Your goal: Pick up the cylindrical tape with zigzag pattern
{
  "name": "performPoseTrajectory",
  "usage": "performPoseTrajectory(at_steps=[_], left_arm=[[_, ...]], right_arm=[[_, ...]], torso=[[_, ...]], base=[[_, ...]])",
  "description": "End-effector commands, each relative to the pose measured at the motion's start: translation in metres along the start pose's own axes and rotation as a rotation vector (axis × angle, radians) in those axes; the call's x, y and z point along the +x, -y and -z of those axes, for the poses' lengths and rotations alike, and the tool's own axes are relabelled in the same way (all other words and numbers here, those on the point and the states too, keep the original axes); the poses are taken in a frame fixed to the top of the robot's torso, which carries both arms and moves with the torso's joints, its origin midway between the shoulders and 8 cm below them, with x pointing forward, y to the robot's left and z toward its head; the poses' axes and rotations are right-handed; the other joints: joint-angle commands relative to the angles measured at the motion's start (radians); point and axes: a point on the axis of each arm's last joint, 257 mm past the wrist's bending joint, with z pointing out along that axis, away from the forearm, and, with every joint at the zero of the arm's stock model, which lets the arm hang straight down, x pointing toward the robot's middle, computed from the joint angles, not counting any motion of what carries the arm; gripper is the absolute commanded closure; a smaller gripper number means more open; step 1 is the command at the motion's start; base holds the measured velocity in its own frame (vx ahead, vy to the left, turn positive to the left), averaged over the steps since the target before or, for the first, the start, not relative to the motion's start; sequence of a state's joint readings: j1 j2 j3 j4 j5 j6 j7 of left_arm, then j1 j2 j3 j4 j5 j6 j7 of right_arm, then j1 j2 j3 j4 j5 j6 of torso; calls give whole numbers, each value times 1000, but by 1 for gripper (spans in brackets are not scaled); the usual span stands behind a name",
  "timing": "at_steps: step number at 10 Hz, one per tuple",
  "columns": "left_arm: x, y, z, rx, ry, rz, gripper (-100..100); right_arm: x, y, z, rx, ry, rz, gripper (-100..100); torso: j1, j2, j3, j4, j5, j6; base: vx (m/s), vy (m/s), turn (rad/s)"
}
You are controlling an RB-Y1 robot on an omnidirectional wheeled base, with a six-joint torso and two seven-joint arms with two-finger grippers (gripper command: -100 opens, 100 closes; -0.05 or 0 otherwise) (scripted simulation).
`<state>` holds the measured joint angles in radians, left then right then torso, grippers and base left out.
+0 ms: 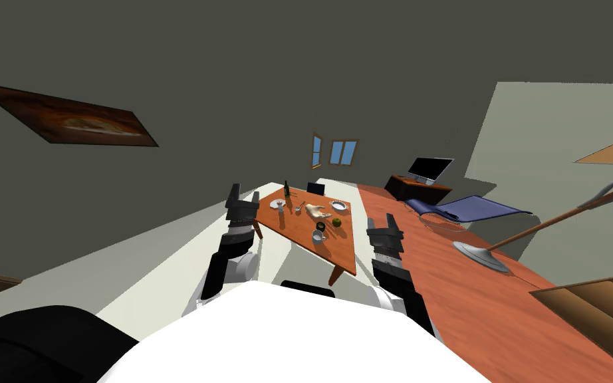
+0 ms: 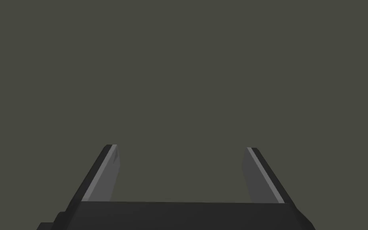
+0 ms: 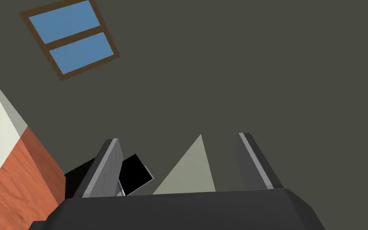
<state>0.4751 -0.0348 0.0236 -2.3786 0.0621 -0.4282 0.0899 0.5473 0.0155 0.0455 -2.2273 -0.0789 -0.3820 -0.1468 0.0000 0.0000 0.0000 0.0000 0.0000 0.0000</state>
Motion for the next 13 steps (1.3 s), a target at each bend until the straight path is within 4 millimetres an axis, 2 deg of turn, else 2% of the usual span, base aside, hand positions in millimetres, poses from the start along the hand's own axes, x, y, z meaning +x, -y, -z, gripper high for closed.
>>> performPoseTrajectory(at_steps=[1, 5, 9, 13], left_arm=[[0, 0, 0, 0, 0, 0, 0], [0, 0, 0, 0, 0, 0, 0], [0, 0, 0, 0, 0, 0, 0], [0, 0, 0, 0, 0, 0, 0]], right_arm=[[0, 8, 0, 22, -22, 7, -100], [-8, 45, -4, 114, -62, -1, -100], [-30, 95, -14, 230, -42, -58, -100], [-48, 129, -16, 307, -5, -101, -100]], torso=[[0, 0, 0, 0, 0, 0], [2, -1, -1, 0, 0, 0], [3, -2, -1, 0, 1, 0], [3, -2, -1, 0, 1, 0]], base=[[2, 8, 12], [10, 26, 25], [19, 43, 40], [18, 36, 28]])
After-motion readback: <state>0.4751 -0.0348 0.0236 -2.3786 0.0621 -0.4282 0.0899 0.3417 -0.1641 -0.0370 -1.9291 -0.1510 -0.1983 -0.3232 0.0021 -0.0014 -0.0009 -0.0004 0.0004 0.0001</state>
